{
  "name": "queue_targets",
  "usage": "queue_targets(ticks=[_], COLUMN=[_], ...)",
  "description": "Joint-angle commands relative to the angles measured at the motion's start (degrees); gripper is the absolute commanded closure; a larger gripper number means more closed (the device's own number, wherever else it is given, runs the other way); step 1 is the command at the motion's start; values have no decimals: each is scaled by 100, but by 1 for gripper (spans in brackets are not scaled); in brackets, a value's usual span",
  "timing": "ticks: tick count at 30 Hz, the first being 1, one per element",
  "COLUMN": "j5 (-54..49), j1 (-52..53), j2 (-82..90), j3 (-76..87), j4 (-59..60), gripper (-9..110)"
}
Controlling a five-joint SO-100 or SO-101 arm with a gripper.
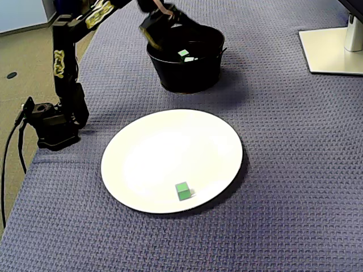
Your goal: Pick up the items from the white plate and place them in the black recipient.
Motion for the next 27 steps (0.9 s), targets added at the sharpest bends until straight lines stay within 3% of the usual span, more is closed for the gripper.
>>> queue_targets(ticks=[1, 10, 17, 27], j5=[-422, -1107, -1969, -2197], j1=[1978, 3595, 3806, 3709], j2=[211, -1582, -2426, -3146], j3=[158, -958, -976, -967], j4=[-659, -773, -1274, -1714], gripper=[70, 72, 72, 73])
